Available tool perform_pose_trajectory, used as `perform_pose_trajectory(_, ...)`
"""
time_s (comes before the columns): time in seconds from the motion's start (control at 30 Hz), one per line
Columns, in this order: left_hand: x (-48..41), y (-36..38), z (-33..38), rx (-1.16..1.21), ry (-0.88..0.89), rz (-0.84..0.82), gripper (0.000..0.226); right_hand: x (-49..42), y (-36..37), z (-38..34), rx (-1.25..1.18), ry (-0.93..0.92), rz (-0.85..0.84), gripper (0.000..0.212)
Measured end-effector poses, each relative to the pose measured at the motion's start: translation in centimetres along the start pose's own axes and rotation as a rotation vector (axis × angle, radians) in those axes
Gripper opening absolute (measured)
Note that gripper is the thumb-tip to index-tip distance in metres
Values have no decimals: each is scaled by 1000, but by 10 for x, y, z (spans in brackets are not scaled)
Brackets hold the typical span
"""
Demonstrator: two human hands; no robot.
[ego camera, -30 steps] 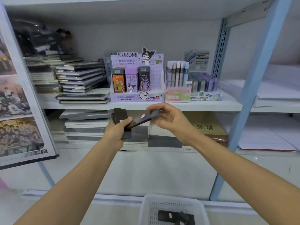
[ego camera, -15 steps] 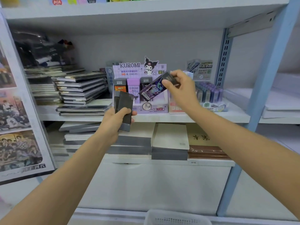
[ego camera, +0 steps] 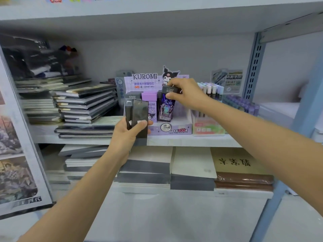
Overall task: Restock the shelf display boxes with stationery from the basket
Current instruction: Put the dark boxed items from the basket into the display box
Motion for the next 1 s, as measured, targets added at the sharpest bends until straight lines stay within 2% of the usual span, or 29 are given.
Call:
perform_pose_trajectory(0.37, -3, -1, -10, -9, -9, -23, 27, -11, -1, 3, 20, -78, -65, 9)
perform_pose_trajectory(0.67, -3, 1, -10, -28, -23, -24, 24, -17, -1, 1, 132, -28, -97, 28)
perform_pose_trajectory(1.0, -2, 0, -8, -7, -38, -36, 19, -14, 0, 2, 154, 25, -80, 13)
Point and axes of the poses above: each hand's wrist, its own x-axis away from the middle knuckle, its own y-axis out of the palm, z = x × y, the point moved 1 cm from there along -x, towards the middle knuckle, and after that the axes turned 14 degrees about x, right-handed, at the moved point
